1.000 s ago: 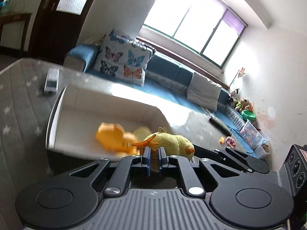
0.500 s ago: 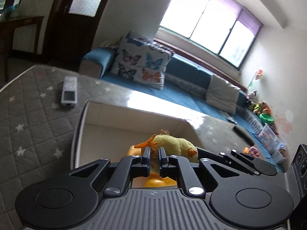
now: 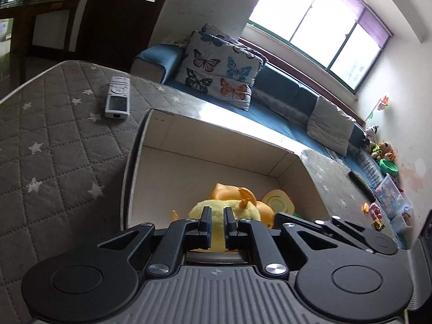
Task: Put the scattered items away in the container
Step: 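Lift the yellow plush chick with the left gripper into the box and release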
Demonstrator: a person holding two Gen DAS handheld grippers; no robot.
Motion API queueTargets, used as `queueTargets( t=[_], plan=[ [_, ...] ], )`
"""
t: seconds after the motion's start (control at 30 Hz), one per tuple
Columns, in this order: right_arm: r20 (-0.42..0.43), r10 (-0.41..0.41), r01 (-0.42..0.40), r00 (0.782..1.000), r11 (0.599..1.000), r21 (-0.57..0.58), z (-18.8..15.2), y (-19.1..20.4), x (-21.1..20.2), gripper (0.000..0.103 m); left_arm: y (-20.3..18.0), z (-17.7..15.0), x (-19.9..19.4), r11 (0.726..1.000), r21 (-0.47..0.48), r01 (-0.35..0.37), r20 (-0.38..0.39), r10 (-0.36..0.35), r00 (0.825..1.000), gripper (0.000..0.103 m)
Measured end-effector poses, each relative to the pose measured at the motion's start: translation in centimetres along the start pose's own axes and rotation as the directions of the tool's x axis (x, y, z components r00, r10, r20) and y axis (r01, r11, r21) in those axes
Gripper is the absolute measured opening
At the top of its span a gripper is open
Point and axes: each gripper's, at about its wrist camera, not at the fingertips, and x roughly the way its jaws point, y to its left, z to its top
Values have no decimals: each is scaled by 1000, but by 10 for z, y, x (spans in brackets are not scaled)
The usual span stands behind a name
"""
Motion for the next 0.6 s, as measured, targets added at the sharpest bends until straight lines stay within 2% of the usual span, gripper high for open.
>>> queueTargets(
  t=[0.27, 0.33, 0.6],
  plan=[
    [16, -28, 28, 999, 1000, 1, -6, 3, -21, 59, -1, -9, -19, 1000, -18, -14, 20, 14, 1000, 18],
    [17, -38, 38, 999, 999, 0, -6, 4, -26, 65, -3, -14, -26, 1000, -19, -11, 24, 12, 1000, 20],
    [14, -61, 61, 998, 998, 22, -17, 7, -42, 73, -14, -33, -41, 1000, -8, -25, 32, 25, 999, 24]
  ],
)
